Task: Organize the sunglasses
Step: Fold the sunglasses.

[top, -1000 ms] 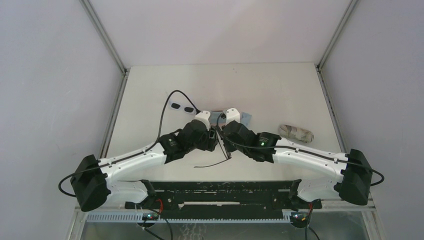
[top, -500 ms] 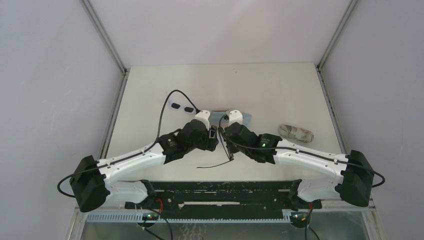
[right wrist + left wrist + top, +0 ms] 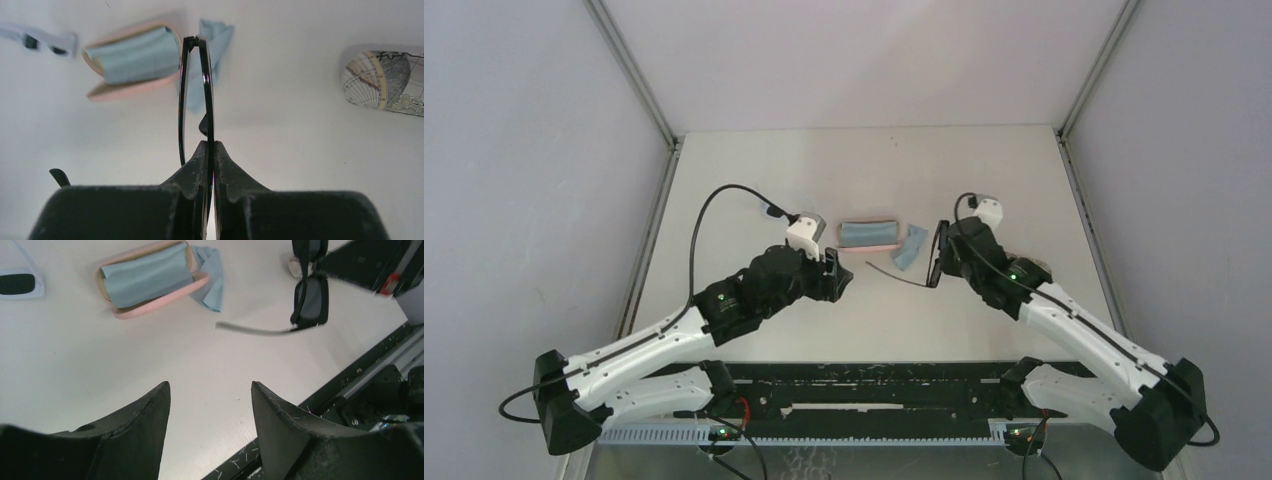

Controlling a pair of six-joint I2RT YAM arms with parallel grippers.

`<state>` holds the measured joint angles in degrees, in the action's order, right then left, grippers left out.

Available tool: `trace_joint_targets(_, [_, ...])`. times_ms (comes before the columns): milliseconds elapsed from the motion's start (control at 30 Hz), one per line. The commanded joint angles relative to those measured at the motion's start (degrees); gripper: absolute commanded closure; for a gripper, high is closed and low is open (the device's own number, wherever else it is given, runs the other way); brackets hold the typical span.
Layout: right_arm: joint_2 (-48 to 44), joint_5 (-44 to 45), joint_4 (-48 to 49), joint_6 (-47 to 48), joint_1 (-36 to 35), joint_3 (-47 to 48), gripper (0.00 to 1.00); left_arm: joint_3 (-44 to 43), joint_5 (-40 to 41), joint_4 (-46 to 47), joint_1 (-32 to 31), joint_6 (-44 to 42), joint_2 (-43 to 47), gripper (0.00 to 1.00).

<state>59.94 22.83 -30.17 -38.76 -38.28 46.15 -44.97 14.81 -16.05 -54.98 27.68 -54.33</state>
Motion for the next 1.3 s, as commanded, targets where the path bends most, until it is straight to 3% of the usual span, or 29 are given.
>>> trace_joint_targets(0, [-6.61,-3.41,3.81,-5.65,3.62,-0.50,1.00,1.89,0.79,-0.29,-3.17,-2.24,0.78,0.35])
trace_joint_targets(200, [-9.17,-7.91,4.09,-5.22,4.27,-0.51,1.00,-0.12,3.33,-1.62,-4.80,-2.18,-5.60,0.36])
trace_joint_targets(500, [-9.98,-10.37,4.01,-0.08,-0.98,-0.47,1.00,-8.62,8.43,-5.76,-4.87,-2.86,-13.60,0.37])
trace_joint_targets(933, [-8.53,-12.42,7.69,4.31,-9.61,-0.48,1.00,-18.54,5.94,-7.58,-4.86,-5.31,-23.15,0.37])
trace_joint_targets(1267, [-7.57,-17.24,9.89,4.28,-11.99,-0.45,1.00,-23.98,3.94,-7.04,-4.95,-6.21,-27.95,0.37])
